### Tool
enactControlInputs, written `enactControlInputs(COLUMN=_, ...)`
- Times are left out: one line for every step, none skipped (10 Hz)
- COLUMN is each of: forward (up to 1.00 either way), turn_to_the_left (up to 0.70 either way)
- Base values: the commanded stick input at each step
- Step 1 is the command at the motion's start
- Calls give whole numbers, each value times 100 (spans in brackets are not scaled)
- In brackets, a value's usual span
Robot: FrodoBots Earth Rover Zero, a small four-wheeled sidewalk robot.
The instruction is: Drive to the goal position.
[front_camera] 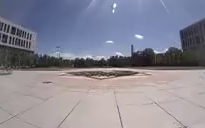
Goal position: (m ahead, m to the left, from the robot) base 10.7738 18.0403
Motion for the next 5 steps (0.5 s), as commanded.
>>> enactControlInputs(forward=42, turn_to_the_left=0)
enactControlInputs(forward=41, turn_to_the_left=0)
enactControlInputs(forward=40, turn_to_the_left=0)
enactControlInputs(forward=40, turn_to_the_left=0)
enactControlInputs(forward=39, turn_to_the_left=0)
